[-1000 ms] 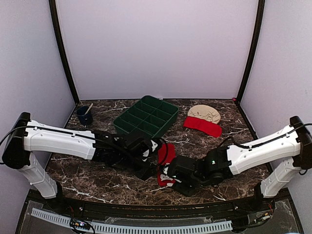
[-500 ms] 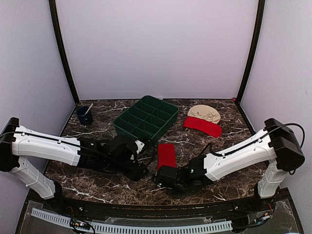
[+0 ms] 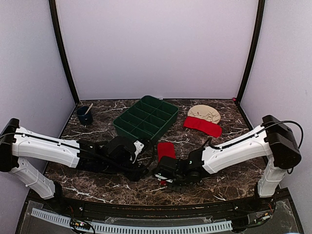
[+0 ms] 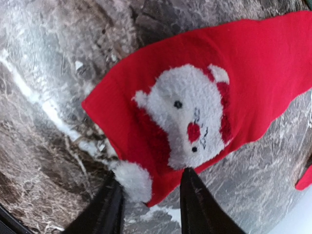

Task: Roll the socks
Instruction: Pick up the sock from the center of the board.

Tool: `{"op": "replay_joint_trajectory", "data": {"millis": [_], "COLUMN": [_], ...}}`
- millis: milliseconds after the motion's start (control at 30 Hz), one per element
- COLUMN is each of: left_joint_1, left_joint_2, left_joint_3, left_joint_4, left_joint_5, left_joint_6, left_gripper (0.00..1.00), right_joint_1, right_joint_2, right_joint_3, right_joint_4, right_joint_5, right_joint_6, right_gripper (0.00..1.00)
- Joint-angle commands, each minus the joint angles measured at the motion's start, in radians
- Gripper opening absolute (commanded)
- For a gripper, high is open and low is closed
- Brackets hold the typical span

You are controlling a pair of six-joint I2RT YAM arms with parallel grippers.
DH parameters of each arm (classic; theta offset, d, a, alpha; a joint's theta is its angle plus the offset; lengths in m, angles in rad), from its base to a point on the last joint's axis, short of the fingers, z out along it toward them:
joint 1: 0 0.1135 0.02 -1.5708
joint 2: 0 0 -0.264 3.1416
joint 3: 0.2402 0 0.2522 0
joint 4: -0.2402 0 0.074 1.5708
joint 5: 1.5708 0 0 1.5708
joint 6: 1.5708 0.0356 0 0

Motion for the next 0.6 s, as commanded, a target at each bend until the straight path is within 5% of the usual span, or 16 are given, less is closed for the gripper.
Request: {"op": "replay_joint_trajectory", "data": {"millis": [0,233,567], "left_joint_1": [0.001,0.001,0.001], "left_joint_2": [-0.034,-0.014,0.002], "left_joint_3": [-0.018,-0.017,-0.045], "left_joint_4": [0.016,0.02,0.078], "left_joint_5": [-0.021,-0.01,0.051], "left_joint_6": [0.021,0.018,0.046], "left_gripper": [0.61,0.62,0.62], "right_joint_1": [-0.039,-0.044,-0.069], "right_joint_2": [0.011,-0.013,-0.091], "right_joint_3": [-0.021,-0.053,-0.05], "right_joint_4": [-0.063,-0.06,-0.038], "right_joint_5": [-0.099,-0.221,-0.387], "right_joint_6": [-0.021,-0.024,0.013], "right_gripper": [0.32,0.06,0.0]}}
